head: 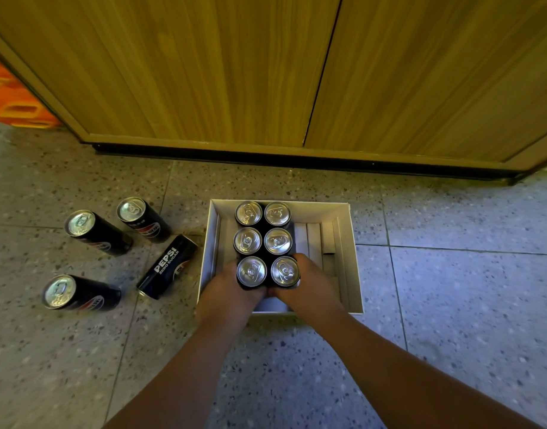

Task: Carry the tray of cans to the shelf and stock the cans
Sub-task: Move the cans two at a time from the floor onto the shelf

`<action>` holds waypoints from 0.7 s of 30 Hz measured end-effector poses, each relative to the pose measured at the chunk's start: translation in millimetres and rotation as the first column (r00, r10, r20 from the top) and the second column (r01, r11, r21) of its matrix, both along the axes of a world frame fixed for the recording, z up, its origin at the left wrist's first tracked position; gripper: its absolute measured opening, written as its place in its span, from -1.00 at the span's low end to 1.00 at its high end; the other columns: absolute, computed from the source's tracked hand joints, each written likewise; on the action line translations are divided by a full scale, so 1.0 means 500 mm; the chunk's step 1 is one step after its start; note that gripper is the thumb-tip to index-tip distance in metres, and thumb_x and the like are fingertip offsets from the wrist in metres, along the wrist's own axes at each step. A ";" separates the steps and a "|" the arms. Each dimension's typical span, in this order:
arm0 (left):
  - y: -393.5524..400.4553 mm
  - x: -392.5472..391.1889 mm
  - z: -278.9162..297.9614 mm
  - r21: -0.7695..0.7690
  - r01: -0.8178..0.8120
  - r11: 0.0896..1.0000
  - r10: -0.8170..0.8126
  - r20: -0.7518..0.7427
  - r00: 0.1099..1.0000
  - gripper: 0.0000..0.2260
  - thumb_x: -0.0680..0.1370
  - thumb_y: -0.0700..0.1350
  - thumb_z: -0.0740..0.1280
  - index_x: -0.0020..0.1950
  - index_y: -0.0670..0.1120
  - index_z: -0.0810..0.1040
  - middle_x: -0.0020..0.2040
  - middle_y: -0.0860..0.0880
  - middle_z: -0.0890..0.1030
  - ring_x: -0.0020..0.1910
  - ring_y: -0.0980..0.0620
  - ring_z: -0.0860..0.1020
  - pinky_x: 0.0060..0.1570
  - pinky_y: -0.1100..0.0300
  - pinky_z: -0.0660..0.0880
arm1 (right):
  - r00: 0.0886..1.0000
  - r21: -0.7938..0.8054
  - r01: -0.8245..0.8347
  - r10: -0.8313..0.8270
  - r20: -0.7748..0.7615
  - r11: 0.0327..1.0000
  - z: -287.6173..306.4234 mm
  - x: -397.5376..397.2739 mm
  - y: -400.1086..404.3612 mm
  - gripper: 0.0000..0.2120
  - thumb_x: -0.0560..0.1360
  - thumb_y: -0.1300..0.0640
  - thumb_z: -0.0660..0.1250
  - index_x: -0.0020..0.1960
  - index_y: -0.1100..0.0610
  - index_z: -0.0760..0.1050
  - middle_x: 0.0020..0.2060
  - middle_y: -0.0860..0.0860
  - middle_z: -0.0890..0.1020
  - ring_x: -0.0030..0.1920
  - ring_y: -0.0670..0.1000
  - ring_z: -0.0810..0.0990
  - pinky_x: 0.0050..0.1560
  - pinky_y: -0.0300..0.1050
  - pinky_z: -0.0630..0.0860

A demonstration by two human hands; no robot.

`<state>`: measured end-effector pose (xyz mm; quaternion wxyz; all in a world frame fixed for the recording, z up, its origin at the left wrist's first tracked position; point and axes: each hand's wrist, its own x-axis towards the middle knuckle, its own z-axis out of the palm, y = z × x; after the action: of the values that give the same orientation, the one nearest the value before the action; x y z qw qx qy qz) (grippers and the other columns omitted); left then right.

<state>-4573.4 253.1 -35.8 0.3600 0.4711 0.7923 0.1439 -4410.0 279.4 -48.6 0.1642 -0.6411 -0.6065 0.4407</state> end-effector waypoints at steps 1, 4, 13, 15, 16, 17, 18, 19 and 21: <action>-0.003 0.003 0.002 0.007 -0.007 1.000 0.007 0.016 1.000 -0.50 0.28 0.28 0.45 0.15 0.14 0.52 0.01 0.10 0.68 0.03 -0.03 0.63 -0.06 0.14 0.54 | 1.000 -0.007 0.010 -0.010 -0.008 1.000 0.004 0.002 -0.001 -0.50 0.26 -0.06 0.57 0.13 -0.01 0.50 -0.02 -0.13 0.62 -0.06 -0.10 0.59 -0.11 -0.21 0.53; -0.008 0.001 0.005 0.038 -0.042 0.998 0.038 0.095 0.995 -0.56 0.28 0.21 0.52 0.09 0.13 0.55 -0.05 0.12 0.69 -0.01 0.03 0.64 -0.05 0.12 0.56 | 0.999 -0.020 0.033 -0.034 -0.039 0.999 0.016 0.006 -0.004 -0.54 0.28 -0.04 0.58 0.12 -0.04 0.52 -0.04 -0.13 0.65 -0.05 -0.13 0.61 -0.05 -0.17 0.57; -0.019 -0.014 0.025 0.225 -0.163 0.961 0.076 0.351 0.933 -0.59 0.28 0.08 0.60 0.08 0.16 0.59 0.01 0.17 0.67 0.00 0.25 0.62 0.04 0.09 0.60 | 0.977 0.040 0.104 -0.095 -0.193 0.994 0.072 0.027 -0.008 -0.57 0.31 0.04 0.61 0.11 -0.09 0.54 -0.04 -0.20 0.66 0.00 -0.26 0.60 -0.03 -0.37 0.54; -0.012 -0.009 0.048 0.292 -0.172 0.941 0.055 0.371 0.927 -0.59 0.30 0.07 0.60 0.09 0.18 0.57 0.06 0.16 0.62 0.05 0.24 0.60 0.06 0.14 0.57 | 0.966 0.060 0.132 -0.114 -0.233 0.989 0.090 0.022 -0.004 -0.59 0.32 0.08 0.60 0.09 -0.10 0.54 -0.06 -0.22 0.67 -0.01 -0.26 0.61 -0.03 -0.36 0.54; -0.006 -0.007 0.063 0.320 -0.177 0.931 0.044 0.382 0.923 -0.61 0.32 0.03 0.60 0.08 0.20 0.56 0.06 0.16 0.60 0.04 0.26 0.59 0.04 0.23 0.55 | 0.959 0.075 0.143 -0.120 -0.257 0.987 0.100 0.018 0.000 -0.60 0.33 0.09 0.60 0.10 -0.09 0.55 -0.06 -0.23 0.67 0.00 -0.25 0.62 -0.03 -0.35 0.55; 0.002 -0.004 0.081 0.340 -0.183 0.922 0.037 0.394 0.918 -0.62 0.34 -0.03 0.60 0.06 0.22 0.55 0.05 0.17 0.58 0.03 0.30 0.58 0.00 0.36 0.52 | 0.952 0.092 0.152 -0.121 -0.281 0.984 0.111 0.014 0.005 -0.59 0.34 0.09 0.60 0.11 -0.08 0.55 -0.05 -0.23 0.67 0.01 -0.24 0.62 -0.02 -0.34 0.55; 0.011 -0.002 0.099 0.356 -0.186 0.916 0.027 0.407 0.913 -0.62 0.35 -0.08 0.60 0.04 0.23 0.55 0.04 0.17 0.58 0.01 0.34 0.58 -0.06 0.45 0.49 | 0.947 0.111 0.158 -0.118 -0.299 0.981 0.122 0.011 0.011 -0.59 0.34 0.08 0.60 0.13 -0.08 0.55 -0.03 -0.23 0.67 0.03 -0.23 0.63 0.00 -0.33 0.55; 0.022 -0.001 0.113 0.370 -0.187 0.910 0.016 0.420 0.908 -0.62 0.36 -0.12 0.59 0.02 0.22 0.55 0.01 0.17 0.60 -0.01 0.36 0.58 -0.11 0.50 0.46 | 0.943 0.131 0.162 -0.114 -0.314 0.978 0.133 0.009 0.018 -0.59 0.35 0.06 0.59 0.14 -0.07 0.55 -0.02 -0.23 0.67 0.04 -0.22 0.63 0.01 -0.31 0.56; 0.040 0.000 0.137 0.374 -0.202 0.905 0.003 0.470 0.883 -0.65 0.38 -0.16 0.58 0.02 0.19 0.58 -0.05 0.20 0.67 -0.06 0.34 0.61 -0.15 0.51 0.46 | 0.935 0.167 0.166 -0.101 -0.339 0.972 0.155 0.009 0.033 -0.59 0.35 0.05 0.59 0.14 -0.06 0.56 0.00 -0.21 0.67 0.06 -0.19 0.63 0.06 -0.24 0.57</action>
<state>-4573.1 273.2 32.6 0.4206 0.4455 0.6605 0.4341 -4405.4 295.9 29.0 0.3538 -0.5798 -0.5653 0.4681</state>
